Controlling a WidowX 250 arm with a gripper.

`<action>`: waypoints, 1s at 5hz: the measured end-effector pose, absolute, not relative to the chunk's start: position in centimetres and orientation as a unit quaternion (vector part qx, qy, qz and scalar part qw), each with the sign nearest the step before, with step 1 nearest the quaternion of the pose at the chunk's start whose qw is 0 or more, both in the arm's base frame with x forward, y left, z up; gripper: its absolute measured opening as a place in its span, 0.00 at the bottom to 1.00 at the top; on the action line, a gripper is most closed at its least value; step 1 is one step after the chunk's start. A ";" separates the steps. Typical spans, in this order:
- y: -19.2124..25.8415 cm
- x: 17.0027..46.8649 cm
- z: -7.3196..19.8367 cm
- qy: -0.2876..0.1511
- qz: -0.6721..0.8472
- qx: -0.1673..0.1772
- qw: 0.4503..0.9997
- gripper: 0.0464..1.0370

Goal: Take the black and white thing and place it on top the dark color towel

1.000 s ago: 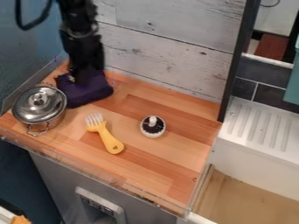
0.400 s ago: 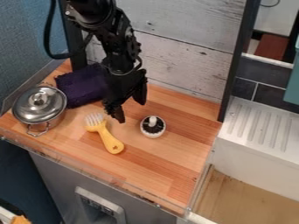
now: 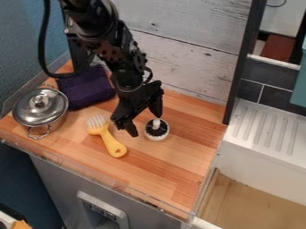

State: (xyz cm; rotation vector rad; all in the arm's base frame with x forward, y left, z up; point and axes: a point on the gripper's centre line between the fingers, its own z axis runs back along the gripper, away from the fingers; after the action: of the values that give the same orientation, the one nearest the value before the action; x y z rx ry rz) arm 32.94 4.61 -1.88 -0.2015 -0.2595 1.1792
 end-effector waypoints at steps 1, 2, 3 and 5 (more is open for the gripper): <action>3.8 33.1 -1.9 -0.127 0.541 -0.103 0.825 0.96; 3.0 33.3 -2.4 -0.120 0.524 -0.107 0.836 0.96; 2.8 33.5 -3.5 -0.111 0.514 -0.094 0.845 0.93; 2.3 33.6 -3.5 -0.120 0.510 -0.083 0.848 0.61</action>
State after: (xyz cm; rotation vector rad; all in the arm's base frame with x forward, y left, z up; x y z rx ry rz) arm 33.62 2.30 -3.52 -0.1750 -0.2530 1.0750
